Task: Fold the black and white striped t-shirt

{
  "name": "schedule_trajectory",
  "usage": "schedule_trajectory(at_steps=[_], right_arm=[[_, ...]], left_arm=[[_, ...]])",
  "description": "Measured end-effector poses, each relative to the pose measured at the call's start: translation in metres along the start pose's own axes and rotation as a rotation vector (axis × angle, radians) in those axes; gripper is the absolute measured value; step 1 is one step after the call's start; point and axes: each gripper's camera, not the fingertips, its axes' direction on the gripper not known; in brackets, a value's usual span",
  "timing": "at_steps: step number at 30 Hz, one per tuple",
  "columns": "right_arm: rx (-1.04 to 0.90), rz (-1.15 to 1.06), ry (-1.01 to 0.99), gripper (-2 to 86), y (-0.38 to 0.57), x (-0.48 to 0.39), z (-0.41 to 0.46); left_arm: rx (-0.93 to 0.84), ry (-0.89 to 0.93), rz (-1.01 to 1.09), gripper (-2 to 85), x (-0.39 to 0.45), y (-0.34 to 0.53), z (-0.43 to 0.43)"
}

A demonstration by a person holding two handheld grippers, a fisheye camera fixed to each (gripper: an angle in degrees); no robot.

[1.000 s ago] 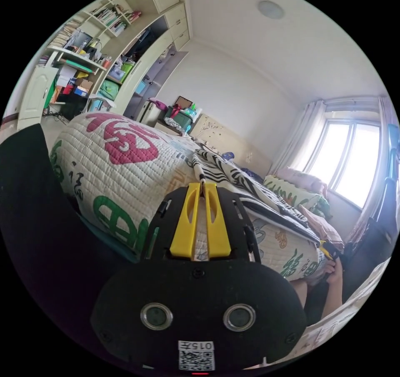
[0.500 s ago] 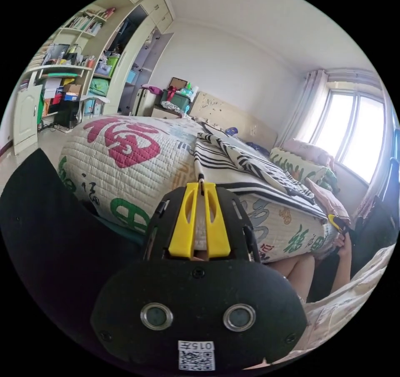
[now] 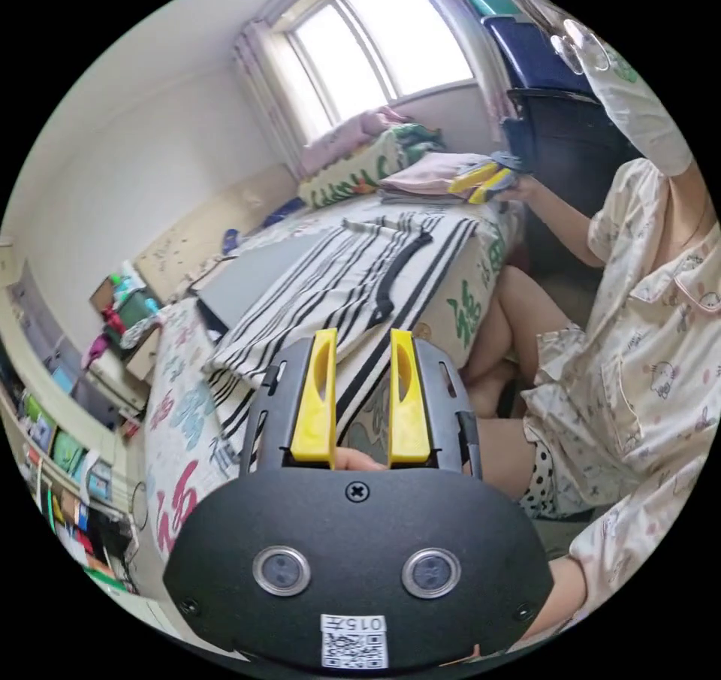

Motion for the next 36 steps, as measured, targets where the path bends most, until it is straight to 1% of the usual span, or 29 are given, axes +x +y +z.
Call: schedule_trajectory(at_steps=[2, 6, 11, 14, 18, 19, 24, 27, 29, 31, 33, 35, 36], right_arm=[[-0.041, -0.03, -0.039, 11.8, 0.0, 0.003, 0.027], [-0.091, -0.011, -0.095, 11.3, 0.004, 0.023, 0.058], [-0.199, 0.06, -0.17, 10.0, 0.015, 0.046, 0.115], [-0.266, 0.041, -0.188, 9.6, 0.018, 0.038, 0.141], [-0.335, -0.021, -0.177, 8.5, 0.02, 0.018, 0.166], [-0.317, -0.023, -0.177, 7.8, 0.02, 0.013, 0.169], [-0.308, 0.032, -0.184, 3.8, 0.015, 0.014, 0.185], [-0.27, 0.103, -0.267, 0.7, 0.002, 0.03, 0.191], [-0.217, 0.155, -0.324, -0.3, -0.015, 0.048, 0.193], [-0.177, 0.175, -0.324, -0.5, -0.033, 0.06, 0.194], [-0.148, 0.2, -0.274, -0.6, -0.059, 0.078, 0.201], [-0.102, 0.235, -0.133, -0.4, -0.119, 0.125, 0.229], [-0.095, 0.25, -0.077, -0.3, -0.142, 0.145, 0.242]], left_arm=[[-0.03, 0.093, -0.001, 11.1, -0.002, 0.0, 0.016], [-0.086, 0.132, -0.004, 11.1, 0.0, 0.001, 0.026], [-0.133, 0.176, 0.006, 11.1, 0.011, -0.006, 0.024], [-0.176, 0.249, 0.029, 10.7, 0.023, -0.012, 0.024], [-0.185, 0.26, 0.034, 8.3, 0.039, -0.023, 0.019], [-0.193, 0.25, 0.021, 7.1, 0.042, -0.028, 0.019], [-0.168, 0.33, 0.018, 3.3, 0.058, -0.054, 0.016], [-0.132, 0.368, 0.031, 1.5, 0.069, -0.078, 0.013], [-0.057, 0.397, 0.02, 0.9, 0.066, -0.102, 0.005], [0.011, 0.383, -0.009, 0.7, 0.054, -0.125, -0.003], [0.066, 0.331, -0.039, 0.6, 0.034, -0.157, -0.009], [0.122, 0.184, -0.078, 0.9, -0.011, -0.225, -0.007], [0.139, 0.143, -0.092, 1.0, -0.027, -0.249, -0.003]])
